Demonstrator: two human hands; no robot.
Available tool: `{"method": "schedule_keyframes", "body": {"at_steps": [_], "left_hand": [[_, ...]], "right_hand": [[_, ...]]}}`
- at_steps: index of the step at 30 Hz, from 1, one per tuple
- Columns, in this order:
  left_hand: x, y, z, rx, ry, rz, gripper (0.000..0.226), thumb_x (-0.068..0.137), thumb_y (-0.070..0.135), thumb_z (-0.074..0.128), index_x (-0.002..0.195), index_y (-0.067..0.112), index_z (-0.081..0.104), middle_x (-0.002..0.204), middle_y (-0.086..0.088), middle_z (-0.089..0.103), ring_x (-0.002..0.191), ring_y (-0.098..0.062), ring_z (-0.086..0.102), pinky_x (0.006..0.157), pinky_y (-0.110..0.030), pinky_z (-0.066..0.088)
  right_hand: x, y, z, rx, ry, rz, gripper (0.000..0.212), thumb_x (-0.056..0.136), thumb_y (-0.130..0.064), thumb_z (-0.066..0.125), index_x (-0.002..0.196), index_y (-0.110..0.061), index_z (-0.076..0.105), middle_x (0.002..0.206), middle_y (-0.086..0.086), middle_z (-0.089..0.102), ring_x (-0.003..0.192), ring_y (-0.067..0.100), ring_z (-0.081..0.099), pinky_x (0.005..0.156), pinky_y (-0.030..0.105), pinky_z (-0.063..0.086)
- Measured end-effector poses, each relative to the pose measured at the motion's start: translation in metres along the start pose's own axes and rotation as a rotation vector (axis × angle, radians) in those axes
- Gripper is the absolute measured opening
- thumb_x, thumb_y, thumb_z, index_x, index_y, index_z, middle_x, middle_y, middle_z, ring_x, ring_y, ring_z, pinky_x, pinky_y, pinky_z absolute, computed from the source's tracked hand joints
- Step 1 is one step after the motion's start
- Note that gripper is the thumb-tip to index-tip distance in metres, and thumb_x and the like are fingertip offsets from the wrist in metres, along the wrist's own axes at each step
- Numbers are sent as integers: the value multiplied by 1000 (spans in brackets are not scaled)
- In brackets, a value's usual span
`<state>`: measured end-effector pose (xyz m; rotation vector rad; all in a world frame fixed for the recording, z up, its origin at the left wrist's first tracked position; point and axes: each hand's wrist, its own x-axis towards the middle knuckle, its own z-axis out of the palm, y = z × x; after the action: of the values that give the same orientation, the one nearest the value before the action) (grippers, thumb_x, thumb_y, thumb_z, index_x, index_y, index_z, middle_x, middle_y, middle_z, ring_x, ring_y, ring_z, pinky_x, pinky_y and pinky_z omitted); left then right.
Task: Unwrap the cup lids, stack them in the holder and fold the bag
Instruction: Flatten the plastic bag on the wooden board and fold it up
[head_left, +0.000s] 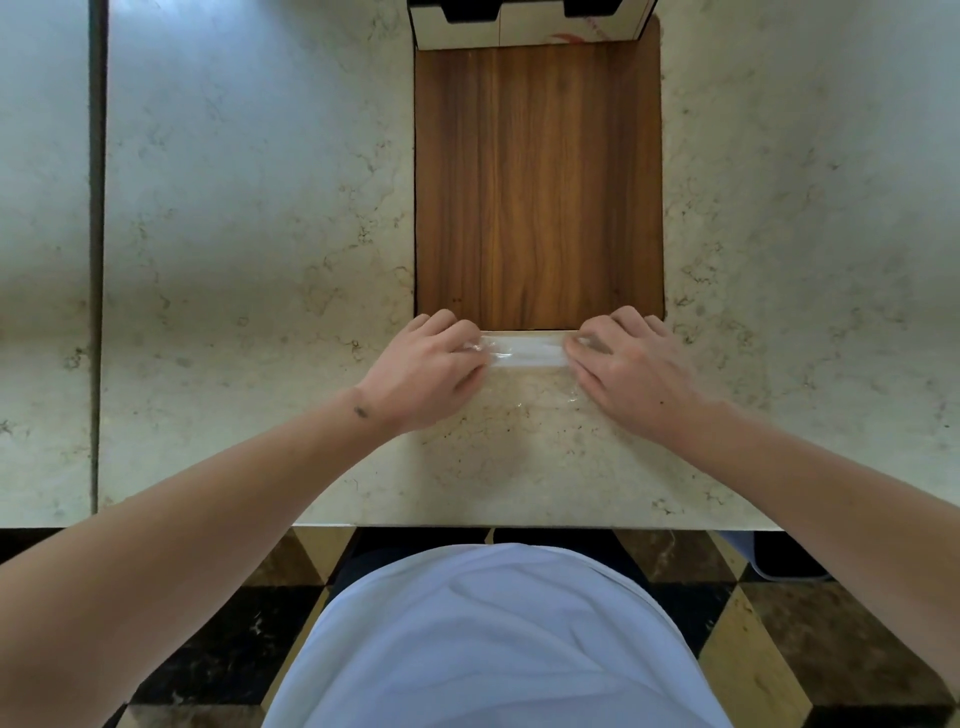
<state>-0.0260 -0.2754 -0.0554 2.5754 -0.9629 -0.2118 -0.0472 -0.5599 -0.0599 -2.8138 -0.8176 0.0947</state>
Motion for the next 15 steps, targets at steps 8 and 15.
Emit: {"method": "schedule_keyframes", "body": {"at_steps": [8, 15], "left_hand": [[17, -2, -4, -207, -64, -311, 17, 92, 19, 70, 107, 11, 66, 107, -4, 61, 101, -23, 51, 87, -39, 50], [5, -6, -1, -210, -81, -361, 24, 95, 21, 69, 115, 9, 72, 113, -7, 57, 109, -25, 51, 87, -35, 48]], "right_hand": [[18, 5, -3, 323, -129, 276, 29, 88, -24, 75, 113, -11, 70, 109, 7, 63, 101, 26, 53, 86, 42, 51], [16, 7, 0, 334, -57, 229, 14, 89, -23, 74, 92, -13, 65, 93, 1, 62, 92, 21, 53, 75, 38, 51]]}}
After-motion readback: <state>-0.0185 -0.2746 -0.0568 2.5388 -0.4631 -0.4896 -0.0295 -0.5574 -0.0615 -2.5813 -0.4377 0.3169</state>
